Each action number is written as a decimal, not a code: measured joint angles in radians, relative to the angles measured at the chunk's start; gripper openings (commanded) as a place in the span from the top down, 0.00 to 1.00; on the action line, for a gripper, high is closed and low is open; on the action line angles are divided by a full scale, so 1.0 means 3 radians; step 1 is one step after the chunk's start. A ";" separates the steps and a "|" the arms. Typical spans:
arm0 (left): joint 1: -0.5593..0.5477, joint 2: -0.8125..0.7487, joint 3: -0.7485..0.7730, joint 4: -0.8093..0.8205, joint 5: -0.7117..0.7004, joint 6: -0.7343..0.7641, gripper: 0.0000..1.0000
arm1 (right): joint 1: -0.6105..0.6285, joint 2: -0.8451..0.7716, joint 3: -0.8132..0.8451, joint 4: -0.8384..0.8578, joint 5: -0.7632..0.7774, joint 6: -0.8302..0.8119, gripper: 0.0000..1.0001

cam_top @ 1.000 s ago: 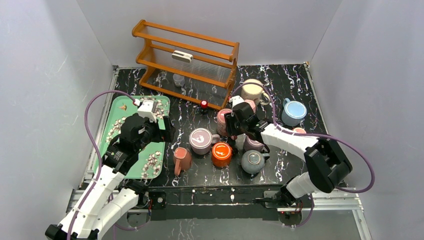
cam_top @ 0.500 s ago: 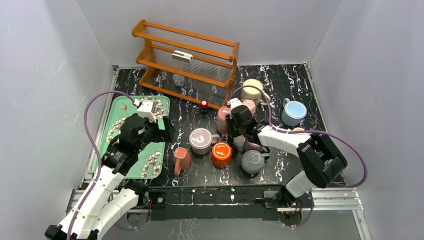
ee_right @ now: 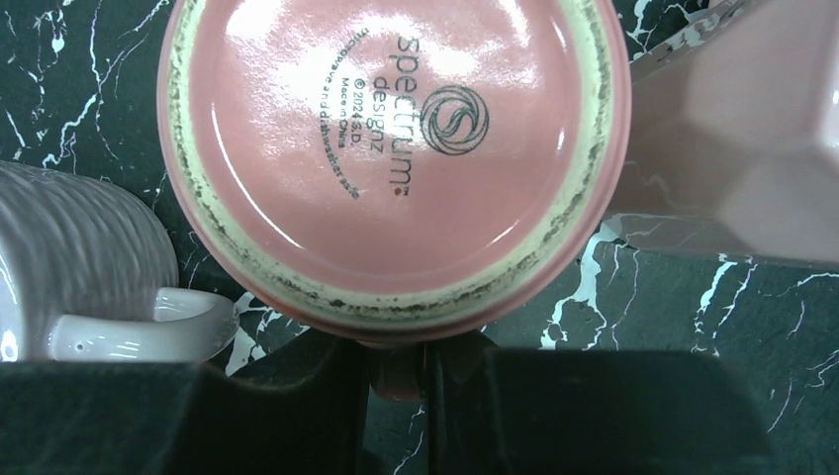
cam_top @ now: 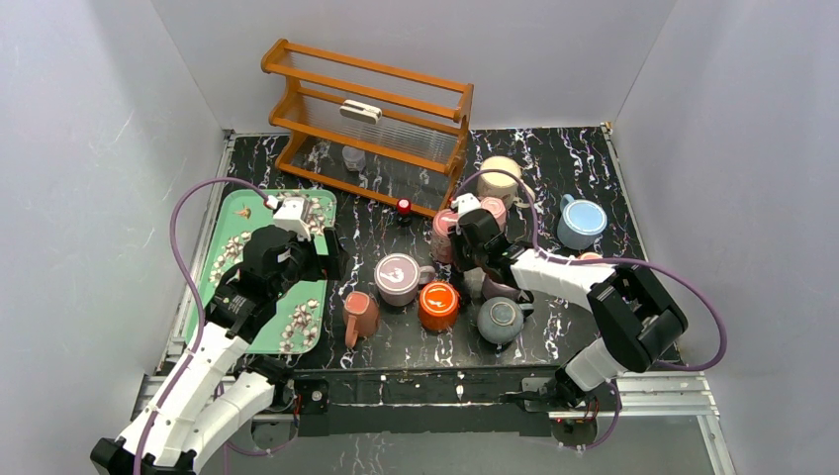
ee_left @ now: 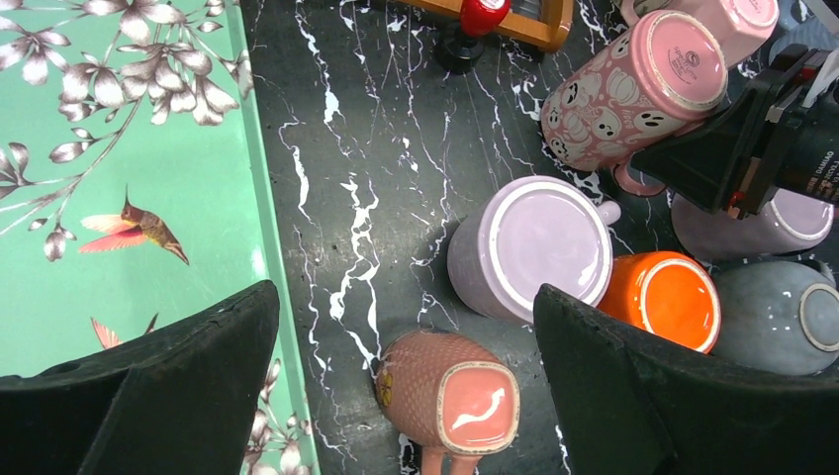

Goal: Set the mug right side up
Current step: Turn over the cup at the center of the board.

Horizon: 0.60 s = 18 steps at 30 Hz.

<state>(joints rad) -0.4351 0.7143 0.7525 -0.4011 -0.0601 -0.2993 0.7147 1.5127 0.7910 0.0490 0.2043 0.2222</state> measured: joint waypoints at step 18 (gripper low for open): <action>0.0000 0.0104 0.0231 0.0071 0.0387 -0.0486 0.08 | 0.0000 -0.0726 -0.0161 0.0120 0.0086 0.0329 0.99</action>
<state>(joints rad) -0.4351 0.7456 0.8219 -0.3798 0.0559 -0.4450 0.7147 1.2949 0.7425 0.0849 0.2302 0.3210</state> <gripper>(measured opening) 0.923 0.293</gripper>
